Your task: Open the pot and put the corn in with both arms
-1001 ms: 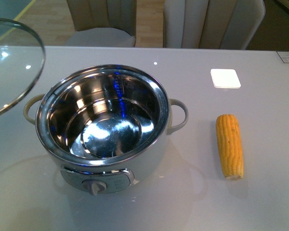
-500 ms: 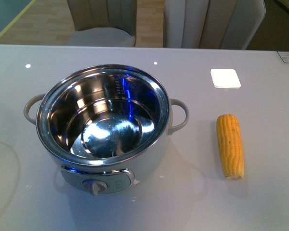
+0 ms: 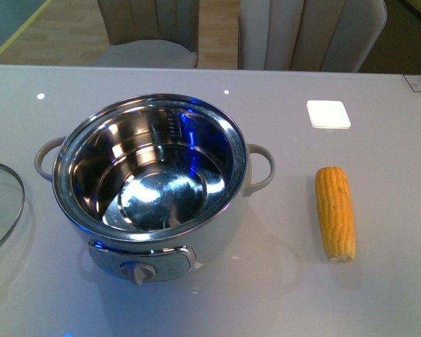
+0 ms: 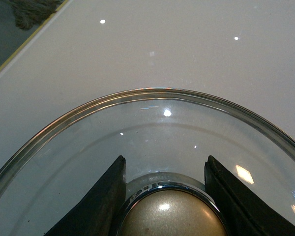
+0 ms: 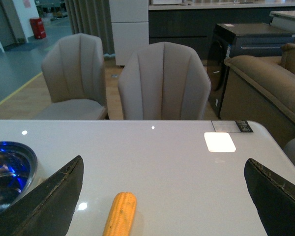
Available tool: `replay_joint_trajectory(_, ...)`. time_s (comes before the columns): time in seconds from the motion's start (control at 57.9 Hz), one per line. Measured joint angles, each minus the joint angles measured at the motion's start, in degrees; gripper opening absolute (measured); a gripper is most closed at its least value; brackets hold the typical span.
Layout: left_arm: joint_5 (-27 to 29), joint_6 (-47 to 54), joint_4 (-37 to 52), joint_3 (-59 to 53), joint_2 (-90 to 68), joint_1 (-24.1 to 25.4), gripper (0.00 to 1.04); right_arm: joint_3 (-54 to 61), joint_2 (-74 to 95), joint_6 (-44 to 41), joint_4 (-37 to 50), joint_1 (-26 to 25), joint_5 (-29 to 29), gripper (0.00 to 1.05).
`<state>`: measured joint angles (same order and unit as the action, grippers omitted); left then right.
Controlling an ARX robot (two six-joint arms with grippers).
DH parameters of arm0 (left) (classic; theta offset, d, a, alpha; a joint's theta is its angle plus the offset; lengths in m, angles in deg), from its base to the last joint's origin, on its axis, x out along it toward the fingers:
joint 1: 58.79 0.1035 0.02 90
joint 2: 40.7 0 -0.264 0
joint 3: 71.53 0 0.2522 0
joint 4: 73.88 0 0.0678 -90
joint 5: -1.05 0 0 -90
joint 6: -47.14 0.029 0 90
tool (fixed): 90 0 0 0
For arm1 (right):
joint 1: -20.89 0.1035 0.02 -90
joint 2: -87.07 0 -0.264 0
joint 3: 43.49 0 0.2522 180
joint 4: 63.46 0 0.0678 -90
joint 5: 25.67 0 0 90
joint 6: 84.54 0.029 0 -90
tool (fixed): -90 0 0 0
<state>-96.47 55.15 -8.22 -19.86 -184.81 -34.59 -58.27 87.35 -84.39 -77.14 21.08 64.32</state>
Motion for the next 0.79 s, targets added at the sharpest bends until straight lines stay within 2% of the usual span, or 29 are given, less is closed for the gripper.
replay_joint_trajectory(0.449,-1.92,-1.38,0.52,6.14,-5.64,-0.15,0.43,0.0,0.0,0.0,0.0,0.0,0.0,0.96)
replay_joint_trajectory(0.794,-1.31,-2.64,0.81,8.41,-7.65,-0.7,0.94,0.0,0.0,0.0,0.0,0.0,0.0,0.96)
